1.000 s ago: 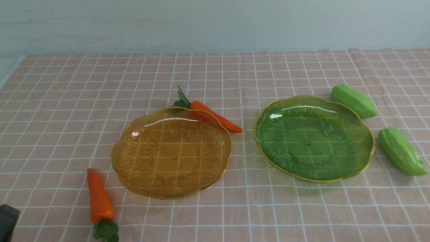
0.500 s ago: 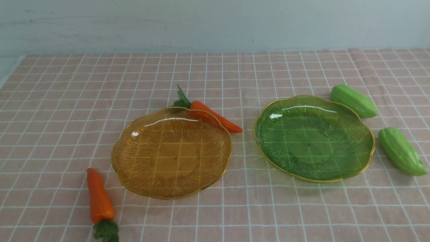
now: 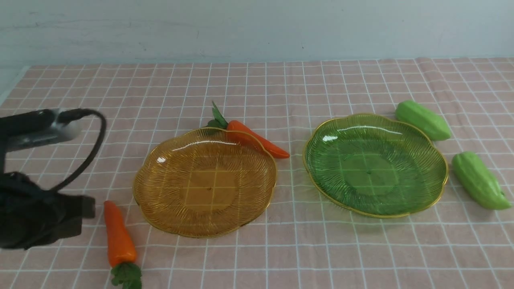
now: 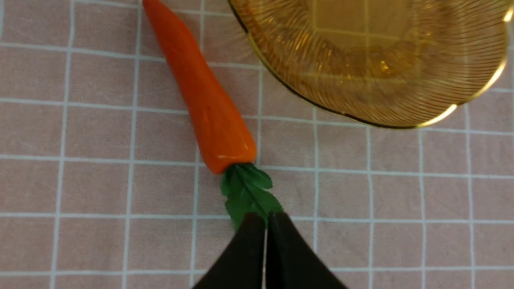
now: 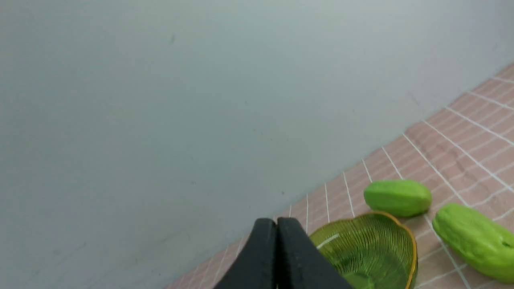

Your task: Put different types of vegetables on the plate.

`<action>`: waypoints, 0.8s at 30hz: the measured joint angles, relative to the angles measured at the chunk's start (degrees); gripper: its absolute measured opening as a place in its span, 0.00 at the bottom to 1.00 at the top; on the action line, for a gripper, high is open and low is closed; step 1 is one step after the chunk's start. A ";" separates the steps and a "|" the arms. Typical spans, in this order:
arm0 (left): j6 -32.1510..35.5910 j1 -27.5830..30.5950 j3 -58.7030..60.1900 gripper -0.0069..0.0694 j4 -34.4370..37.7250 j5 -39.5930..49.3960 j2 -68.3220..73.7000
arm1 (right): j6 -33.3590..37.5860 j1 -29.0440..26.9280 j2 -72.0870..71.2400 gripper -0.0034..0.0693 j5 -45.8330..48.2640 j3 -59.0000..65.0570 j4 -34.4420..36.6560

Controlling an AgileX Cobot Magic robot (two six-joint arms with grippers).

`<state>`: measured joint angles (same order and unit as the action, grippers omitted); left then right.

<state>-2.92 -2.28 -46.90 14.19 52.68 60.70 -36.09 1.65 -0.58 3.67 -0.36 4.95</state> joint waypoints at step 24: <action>-0.11 0.55 -10.94 0.37 -1.66 0.73 32.50 | 35.70 6.54 35.01 0.03 55.94 -43.71 7.11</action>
<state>-3.04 -1.73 -57.84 12.53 53.41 93.20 -0.39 8.19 34.44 59.61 -44.07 12.06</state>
